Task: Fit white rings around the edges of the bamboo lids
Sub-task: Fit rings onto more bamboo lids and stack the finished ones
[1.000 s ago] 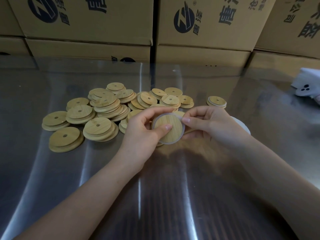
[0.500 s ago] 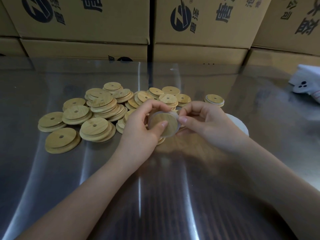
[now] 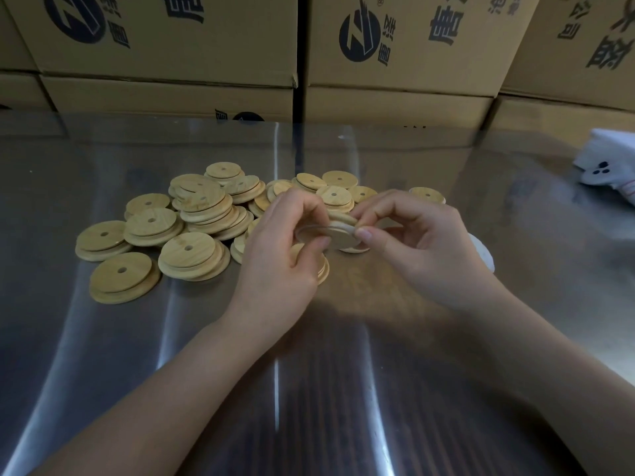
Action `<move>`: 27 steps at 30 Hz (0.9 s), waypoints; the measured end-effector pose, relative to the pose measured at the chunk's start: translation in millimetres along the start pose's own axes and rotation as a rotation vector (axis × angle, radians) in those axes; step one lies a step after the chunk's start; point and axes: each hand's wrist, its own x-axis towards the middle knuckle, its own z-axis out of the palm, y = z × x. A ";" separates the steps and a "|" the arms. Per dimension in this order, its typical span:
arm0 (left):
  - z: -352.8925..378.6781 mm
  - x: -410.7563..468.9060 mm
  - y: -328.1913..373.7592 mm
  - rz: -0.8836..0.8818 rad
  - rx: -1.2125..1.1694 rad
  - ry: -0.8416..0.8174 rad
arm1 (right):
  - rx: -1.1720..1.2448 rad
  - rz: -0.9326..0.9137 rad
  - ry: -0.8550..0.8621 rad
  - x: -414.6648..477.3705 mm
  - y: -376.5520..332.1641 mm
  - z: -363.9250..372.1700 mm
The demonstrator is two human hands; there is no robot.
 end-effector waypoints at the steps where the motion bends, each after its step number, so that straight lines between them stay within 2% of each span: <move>1: -0.2 -0.1 0.0 -0.001 -0.015 0.006 | -0.016 -0.019 0.023 -0.3 -0.6 0.7; 6: 1.3 -1.5 1.0 -0.039 -0.113 0.016 | -0.099 -0.111 0.059 -0.8 -2.3 1.6; 13: 0.3 -1.1 -2.3 0.038 -0.039 0.004 | -0.238 -0.259 0.069 -3.1 -1.3 1.8; 18: -0.3 1.0 -3.2 0.032 -0.073 -0.020 | -0.378 -0.382 0.112 -2.8 -0.4 2.3; 23: -0.6 1.1 -3.1 0.036 -0.091 -0.025 | -0.392 -0.403 0.114 -2.6 -1.0 1.9; 27: 0.2 -0.1 -3.2 0.032 -0.090 0.003 | -0.354 -0.380 0.050 -0.8 -4.1 -1.7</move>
